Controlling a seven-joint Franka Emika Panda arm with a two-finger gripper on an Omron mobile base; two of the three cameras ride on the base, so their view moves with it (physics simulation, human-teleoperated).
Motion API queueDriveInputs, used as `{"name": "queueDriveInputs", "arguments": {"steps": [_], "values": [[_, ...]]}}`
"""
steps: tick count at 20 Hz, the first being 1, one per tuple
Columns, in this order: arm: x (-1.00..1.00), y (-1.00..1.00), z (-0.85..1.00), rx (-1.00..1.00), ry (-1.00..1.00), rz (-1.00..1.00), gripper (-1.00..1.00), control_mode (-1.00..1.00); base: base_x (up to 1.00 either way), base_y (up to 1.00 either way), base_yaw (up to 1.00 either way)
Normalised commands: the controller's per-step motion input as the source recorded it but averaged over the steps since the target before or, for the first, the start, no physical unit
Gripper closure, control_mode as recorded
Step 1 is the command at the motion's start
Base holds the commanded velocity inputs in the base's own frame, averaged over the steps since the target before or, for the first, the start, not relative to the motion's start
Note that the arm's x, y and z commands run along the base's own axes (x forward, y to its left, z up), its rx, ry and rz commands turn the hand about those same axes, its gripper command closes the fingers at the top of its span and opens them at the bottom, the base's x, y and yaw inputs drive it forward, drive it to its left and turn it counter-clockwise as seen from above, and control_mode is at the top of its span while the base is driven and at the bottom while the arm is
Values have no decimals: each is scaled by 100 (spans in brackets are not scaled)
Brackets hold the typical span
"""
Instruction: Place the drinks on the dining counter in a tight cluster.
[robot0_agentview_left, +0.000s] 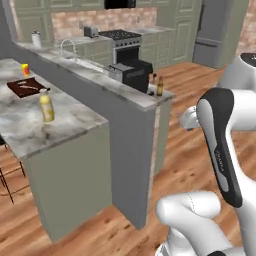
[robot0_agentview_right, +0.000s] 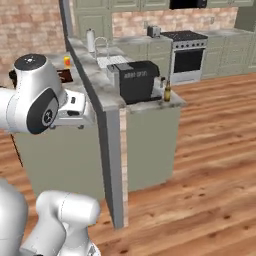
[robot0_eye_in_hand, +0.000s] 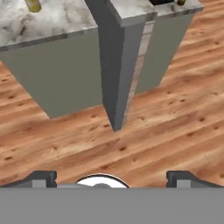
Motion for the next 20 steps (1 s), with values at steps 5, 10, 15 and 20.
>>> {"name": "queueDriveInputs", "arguments": {"steps": [5, 10, 15, 20], "values": [[0, 0, 0, 0, 0, 0, -100, 100, 8, -78, -69], [0, 0, 0, 0, 0, 0, -100, 100, 29, -84, -41], [0, 0, 0, 0, 0, 0, -100, 100, 60, -54, 16], [0, 0, 0, 0, 0, 0, -100, 100, 56, -22, 36]]}}
